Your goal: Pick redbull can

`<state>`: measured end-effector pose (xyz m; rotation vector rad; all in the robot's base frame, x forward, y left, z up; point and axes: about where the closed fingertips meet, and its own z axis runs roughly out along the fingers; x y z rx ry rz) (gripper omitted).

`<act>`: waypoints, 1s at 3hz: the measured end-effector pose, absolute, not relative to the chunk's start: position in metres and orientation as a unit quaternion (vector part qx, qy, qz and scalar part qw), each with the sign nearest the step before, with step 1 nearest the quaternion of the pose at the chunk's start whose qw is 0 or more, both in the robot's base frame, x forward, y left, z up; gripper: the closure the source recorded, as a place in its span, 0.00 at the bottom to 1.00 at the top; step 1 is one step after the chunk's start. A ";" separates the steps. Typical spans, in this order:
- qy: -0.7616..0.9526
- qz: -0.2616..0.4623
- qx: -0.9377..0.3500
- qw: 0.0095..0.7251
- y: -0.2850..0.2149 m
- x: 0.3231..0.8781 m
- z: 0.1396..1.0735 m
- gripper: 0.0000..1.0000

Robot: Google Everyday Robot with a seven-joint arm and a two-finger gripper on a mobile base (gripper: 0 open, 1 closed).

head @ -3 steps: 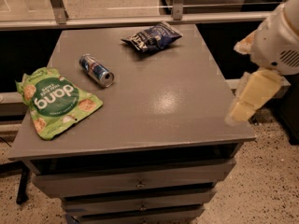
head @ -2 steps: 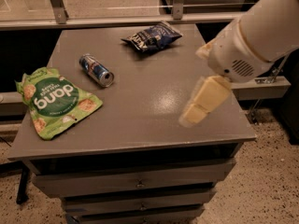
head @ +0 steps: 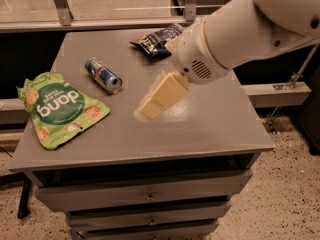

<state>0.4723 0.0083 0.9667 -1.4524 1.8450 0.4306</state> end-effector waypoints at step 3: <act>0.701 0.180 -0.548 0.419 0.043 0.487 0.933 0.00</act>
Offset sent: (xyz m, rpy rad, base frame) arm 0.0142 0.0247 -0.0154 0.0849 -0.1056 -0.0688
